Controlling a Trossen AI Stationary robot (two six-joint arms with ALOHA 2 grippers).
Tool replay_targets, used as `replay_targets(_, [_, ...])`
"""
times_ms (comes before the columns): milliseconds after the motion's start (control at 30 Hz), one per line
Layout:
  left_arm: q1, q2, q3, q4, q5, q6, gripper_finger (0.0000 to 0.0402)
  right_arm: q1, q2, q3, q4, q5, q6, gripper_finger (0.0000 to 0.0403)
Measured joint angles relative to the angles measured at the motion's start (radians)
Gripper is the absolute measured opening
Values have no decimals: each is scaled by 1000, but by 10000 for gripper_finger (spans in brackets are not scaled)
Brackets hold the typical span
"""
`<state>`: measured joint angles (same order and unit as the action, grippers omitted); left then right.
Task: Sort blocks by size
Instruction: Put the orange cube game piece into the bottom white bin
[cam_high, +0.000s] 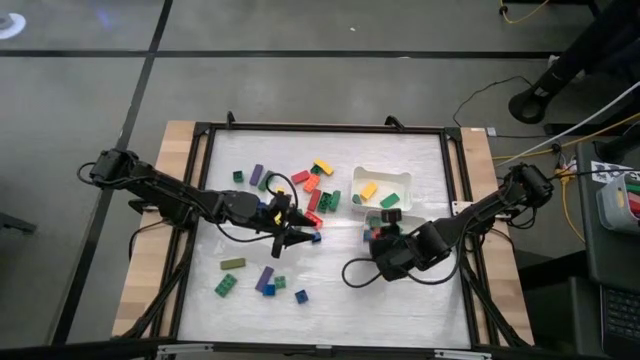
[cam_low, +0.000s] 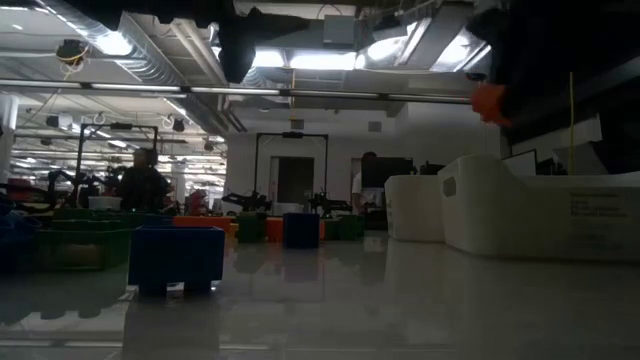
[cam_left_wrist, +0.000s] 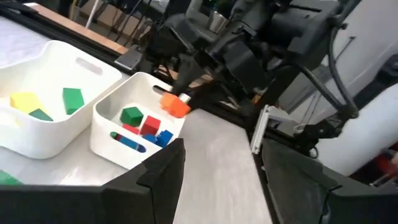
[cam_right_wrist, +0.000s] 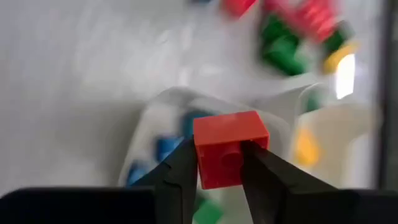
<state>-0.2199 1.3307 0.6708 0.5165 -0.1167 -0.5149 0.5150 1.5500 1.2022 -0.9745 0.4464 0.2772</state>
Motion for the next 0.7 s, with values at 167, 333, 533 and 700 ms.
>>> replay_targets(167, [0,79,0,26,-44,38,203,-12,3,0,-8,-82,60,122])
replay_targets(333, [2,209,0,190,-45,117,203,-12,3,0,-18,-89,83,143])
replay_targets(533, [33,407,106,308,-82,214,203,-12,4,0,-19,-71,114,203])
replay_targets(700, [64,580,287,306,-83,275,203,-12,3,0,-19,-66,114,241])
